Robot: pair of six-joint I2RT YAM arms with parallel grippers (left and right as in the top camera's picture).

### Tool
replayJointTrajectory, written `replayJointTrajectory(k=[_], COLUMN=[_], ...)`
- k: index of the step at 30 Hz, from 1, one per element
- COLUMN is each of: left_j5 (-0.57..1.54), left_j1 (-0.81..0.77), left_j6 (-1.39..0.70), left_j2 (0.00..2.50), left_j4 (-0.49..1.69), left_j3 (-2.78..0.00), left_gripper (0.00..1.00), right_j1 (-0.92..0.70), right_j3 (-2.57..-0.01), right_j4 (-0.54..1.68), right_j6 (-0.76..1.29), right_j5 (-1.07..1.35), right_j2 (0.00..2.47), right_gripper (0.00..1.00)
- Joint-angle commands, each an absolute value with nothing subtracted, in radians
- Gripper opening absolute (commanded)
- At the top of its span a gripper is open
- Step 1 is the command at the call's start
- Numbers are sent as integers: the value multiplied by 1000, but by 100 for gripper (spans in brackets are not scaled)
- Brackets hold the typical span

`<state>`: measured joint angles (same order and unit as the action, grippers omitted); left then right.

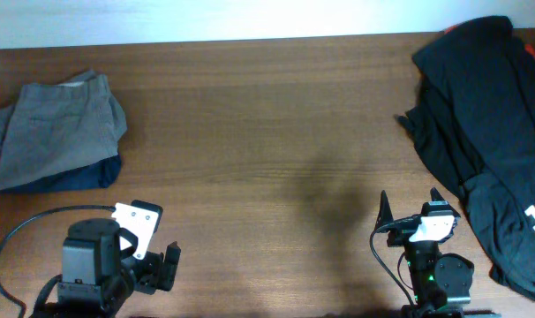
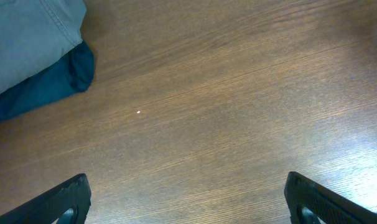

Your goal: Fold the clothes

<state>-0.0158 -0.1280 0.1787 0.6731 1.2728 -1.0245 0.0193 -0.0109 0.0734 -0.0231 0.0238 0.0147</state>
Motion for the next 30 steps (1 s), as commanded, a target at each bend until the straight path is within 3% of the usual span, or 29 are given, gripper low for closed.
replayJointTrajectory(k=[1, 17, 30], left_j5=[-23, -23, -19], left_j1=[-130, -130, -130], left_j6=[188, 187, 142], left_j2=[668, 603, 152], left_j4=[1271, 1222, 651], left_j3=[-1023, -982, -384], left_gripper=[99, 99, 99], right_j1=[28, 28, 28], right_j3=[-6, -6, -6], right_j4=[78, 78, 78], right_j6=[-22, -22, -22], right_j5=[18, 18, 18], right_j2=[6, 6, 6], right_gripper=[99, 99, 99])
